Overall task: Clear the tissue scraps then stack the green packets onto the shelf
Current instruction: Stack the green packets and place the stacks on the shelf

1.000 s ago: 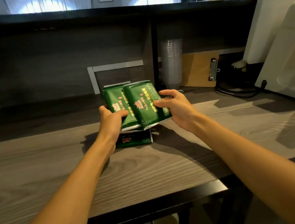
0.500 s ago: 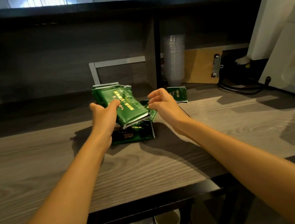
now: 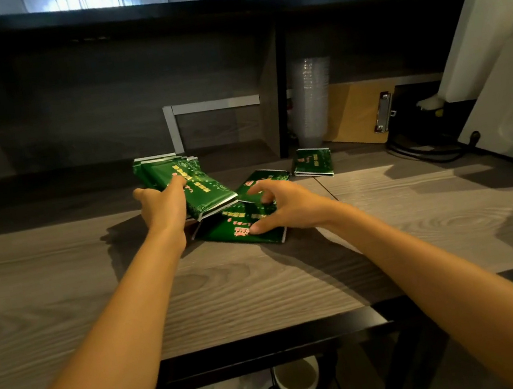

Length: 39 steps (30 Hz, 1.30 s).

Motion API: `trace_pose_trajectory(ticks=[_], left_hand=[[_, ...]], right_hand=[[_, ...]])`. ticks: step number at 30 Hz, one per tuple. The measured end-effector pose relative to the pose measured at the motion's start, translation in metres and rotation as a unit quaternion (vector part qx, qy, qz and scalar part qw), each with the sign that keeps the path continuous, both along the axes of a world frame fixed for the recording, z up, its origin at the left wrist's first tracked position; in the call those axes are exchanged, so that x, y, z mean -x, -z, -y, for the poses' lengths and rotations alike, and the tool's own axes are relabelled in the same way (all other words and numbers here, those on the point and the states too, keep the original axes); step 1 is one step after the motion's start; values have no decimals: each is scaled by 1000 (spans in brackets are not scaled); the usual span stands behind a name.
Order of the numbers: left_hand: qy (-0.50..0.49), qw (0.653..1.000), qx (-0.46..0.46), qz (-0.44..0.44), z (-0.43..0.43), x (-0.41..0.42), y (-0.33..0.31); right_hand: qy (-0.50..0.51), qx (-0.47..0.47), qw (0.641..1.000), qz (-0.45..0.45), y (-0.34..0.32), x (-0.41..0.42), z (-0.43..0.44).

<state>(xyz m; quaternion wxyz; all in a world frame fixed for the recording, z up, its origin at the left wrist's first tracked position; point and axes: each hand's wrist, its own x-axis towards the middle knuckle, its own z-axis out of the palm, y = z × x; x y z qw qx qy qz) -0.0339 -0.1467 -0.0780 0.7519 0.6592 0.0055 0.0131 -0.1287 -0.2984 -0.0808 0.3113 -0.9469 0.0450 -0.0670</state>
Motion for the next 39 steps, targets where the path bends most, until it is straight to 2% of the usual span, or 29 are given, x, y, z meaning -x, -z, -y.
trace_pose_trajectory(ticks=[5, 14, 21, 26, 31, 33, 36, 39], left_hand=[[-1, 1000, -11, 4, 1, 2, 2], [3, 999, -42, 11, 3, 7, 3], [21, 998, -61, 25, 7, 11, 4], [44, 996, -72, 15, 8, 13, 4], [89, 993, -83, 5, 14, 14, 6], [105, 990, -90, 8, 17, 16, 8], [120, 988, -97, 19, 23, 19, 8], [131, 987, -94, 23, 28, 20, 10]], right_hand=[[102, -11, 994, -39, -4, 1, 17], [179, -28, 976, -118, -11, 5, 35], [214, -190, 958, -25, -12, 8, 43], [193, -401, 894, 50, -14, 8, 38], [149, -478, 859, 107, -9, 2, 27], [134, -461, 872, 94, -4, 0, 22], [122, -318, 937, 77, 4, -3, 15], [107, -244, 958, 102, 10, -10, 7]])
